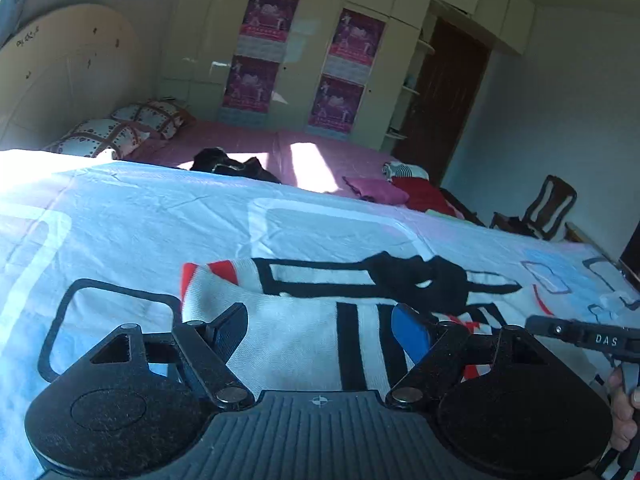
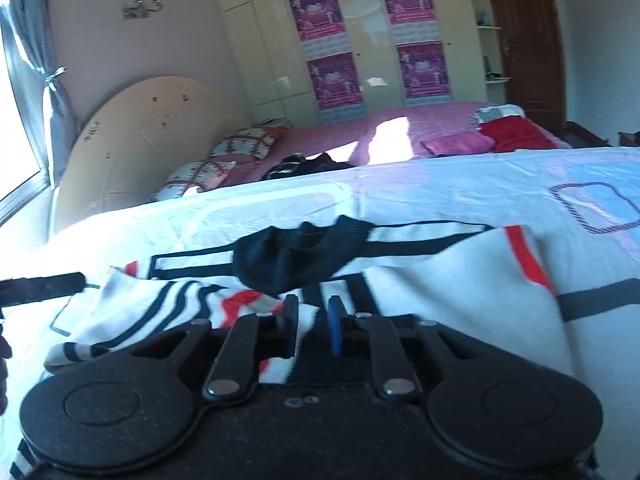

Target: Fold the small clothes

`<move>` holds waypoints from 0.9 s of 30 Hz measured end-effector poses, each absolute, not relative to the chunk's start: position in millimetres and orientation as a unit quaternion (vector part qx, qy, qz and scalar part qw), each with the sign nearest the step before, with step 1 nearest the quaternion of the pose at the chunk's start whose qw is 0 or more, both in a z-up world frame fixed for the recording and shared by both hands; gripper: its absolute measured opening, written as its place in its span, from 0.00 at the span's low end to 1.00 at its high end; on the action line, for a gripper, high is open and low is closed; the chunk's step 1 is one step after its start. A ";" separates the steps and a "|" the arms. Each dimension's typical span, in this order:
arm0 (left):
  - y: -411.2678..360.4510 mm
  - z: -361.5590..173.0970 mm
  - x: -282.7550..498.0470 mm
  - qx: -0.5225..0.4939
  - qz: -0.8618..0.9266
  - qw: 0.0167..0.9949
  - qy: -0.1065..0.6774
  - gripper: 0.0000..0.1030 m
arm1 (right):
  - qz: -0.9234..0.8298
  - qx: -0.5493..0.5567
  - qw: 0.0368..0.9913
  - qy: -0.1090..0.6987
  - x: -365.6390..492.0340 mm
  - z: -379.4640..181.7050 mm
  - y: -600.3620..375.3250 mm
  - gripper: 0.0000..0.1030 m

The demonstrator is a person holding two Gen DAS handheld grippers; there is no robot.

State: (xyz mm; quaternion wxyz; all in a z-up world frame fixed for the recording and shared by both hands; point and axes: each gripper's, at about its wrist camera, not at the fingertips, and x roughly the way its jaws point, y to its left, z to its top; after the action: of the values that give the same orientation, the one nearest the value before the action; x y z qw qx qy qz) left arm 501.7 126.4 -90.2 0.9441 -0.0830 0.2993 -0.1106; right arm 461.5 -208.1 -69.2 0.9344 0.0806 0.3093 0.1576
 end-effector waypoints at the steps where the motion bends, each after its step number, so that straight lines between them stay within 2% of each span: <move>1: 118.1 -97.6 502.9 -0.064 -0.108 0.942 0.310 0.77 | 0.180 0.081 0.929 0.314 467.2 -71.5 -194.1 0.09; 3: 106.7 -125.7 502.0 -0.017 -0.088 0.930 0.356 0.77 | 0.191 0.060 0.922 0.332 475.8 -82.9 -174.9 0.05; 5: 102.2 -135.9 483.1 0.020 -0.085 0.943 0.320 0.77 | 0.166 0.045 0.914 0.368 486.0 -103.9 -170.9 0.00; 8: 107.3 -127.3 482.7 0.016 -0.081 0.941 0.328 0.77 | 0.165 0.067 0.914 0.365 482.0 -100.6 -181.9 0.00; 9: 110.9 -122.8 483.0 0.006 -0.080 0.942 0.326 0.77 | 0.164 0.061 0.917 0.357 478.5 -94.7 -181.9 0.03; 10: 113.9 -115.5 483.5 0.001 -0.081 0.946 0.314 0.77 | 0.169 0.064 0.922 0.343 476.0 -89.0 -182.0 0.11; 14: 121.4 -108.2 515.0 -0.031 -0.082 0.948 0.305 0.77 | 0.189 0.072 0.924 0.323 491.9 -81.4 -164.5 0.13; 17: 118.8 -130.8 537.5 -0.029 -0.070 0.937 0.342 0.77 | 0.194 0.037 0.910 0.365 510.0 -102.6 -139.2 0.05; 21: 111.2 -134.9 530.1 0.005 -0.067 0.941 0.332 0.77 | 0.188 0.034 0.915 0.355 510.0 -105.4 -142.7 0.01; 22: 112.0 -131.3 526.2 0.004 -0.065 0.942 0.330 0.77 | 0.181 0.031 0.917 0.353 507.5 -101.2 -144.4 0.02; 24: 115.2 -121.9 513.1 -0.014 -0.074 0.946 0.315 0.77 | 0.179 0.032 0.925 0.334 498.9 -92.0 -150.6 0.13; 27: 115.2 -117.1 497.1 -0.048 -0.093 0.946 0.307 0.77 | 0.208 0.050 0.919 0.331 494.4 -90.2 -153.2 0.13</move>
State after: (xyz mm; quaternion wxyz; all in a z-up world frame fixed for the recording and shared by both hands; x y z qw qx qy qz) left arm 497.1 115.2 -117.1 0.9460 -0.0483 0.3069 -0.0925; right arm 494.4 -153.2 -90.2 0.9189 0.0501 0.3312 0.2082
